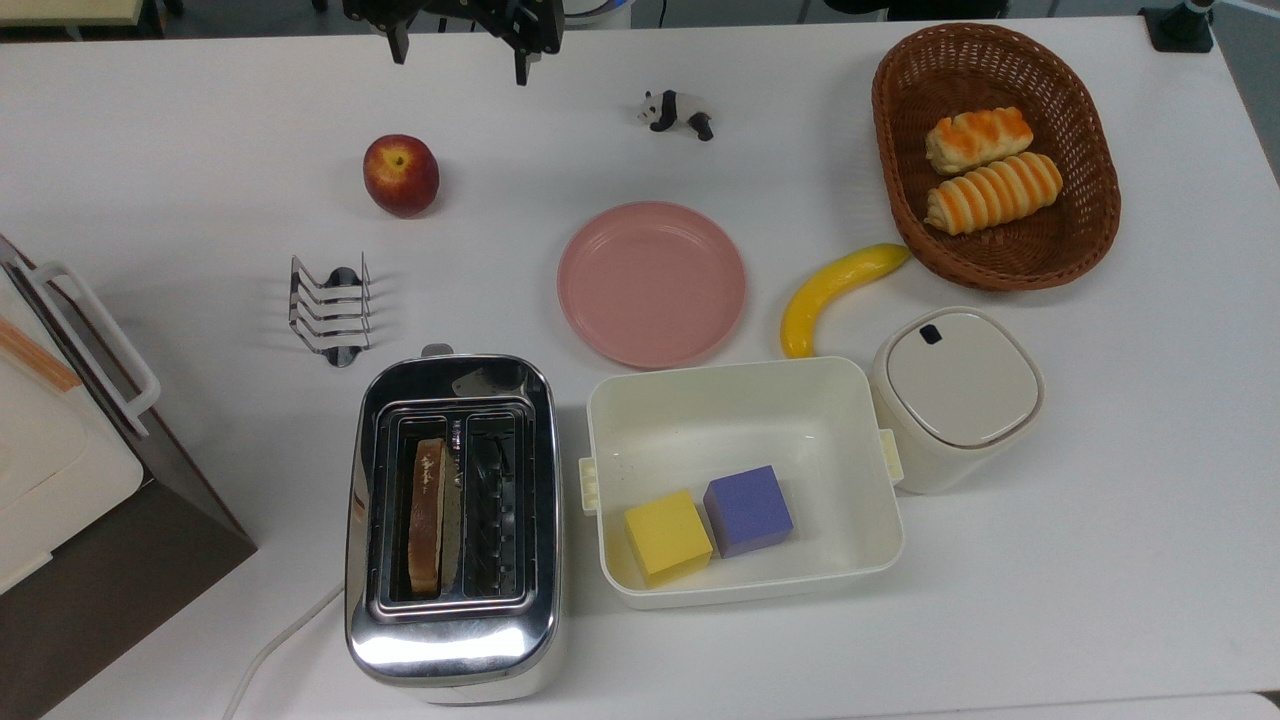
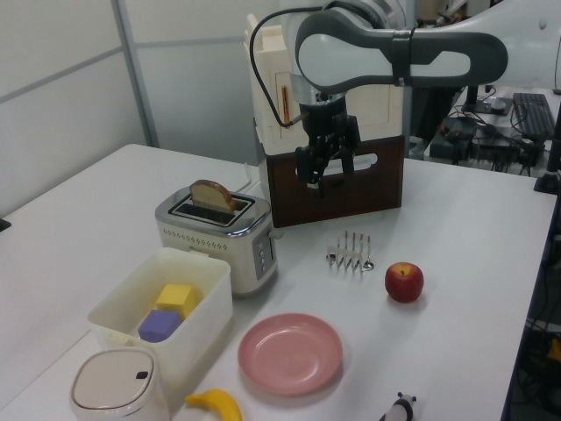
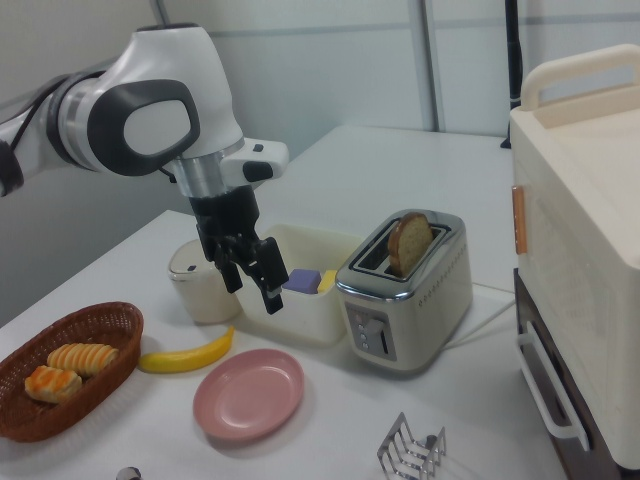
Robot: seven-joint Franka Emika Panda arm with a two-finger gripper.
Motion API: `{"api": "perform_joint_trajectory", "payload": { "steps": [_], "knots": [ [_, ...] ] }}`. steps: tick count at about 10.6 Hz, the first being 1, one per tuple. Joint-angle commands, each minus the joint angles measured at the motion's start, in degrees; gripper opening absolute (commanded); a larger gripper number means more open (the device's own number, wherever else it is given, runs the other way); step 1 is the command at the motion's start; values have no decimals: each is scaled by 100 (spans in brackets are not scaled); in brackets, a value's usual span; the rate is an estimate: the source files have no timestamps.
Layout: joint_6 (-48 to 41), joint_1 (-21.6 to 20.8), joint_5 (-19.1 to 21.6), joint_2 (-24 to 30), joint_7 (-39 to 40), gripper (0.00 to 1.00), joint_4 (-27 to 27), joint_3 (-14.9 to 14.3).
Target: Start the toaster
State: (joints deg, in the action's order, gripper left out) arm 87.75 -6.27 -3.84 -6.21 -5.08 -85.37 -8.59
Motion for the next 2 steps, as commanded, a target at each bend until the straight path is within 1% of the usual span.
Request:
{"api": "perform_joint_trajectory", "payload": {
  "steps": [1, 2],
  "knots": [
    [182, 64, -64, 182, 235, 100, -261, 68],
    [182, 64, -64, 182, 235, 100, -261, 68]
  ]
}}
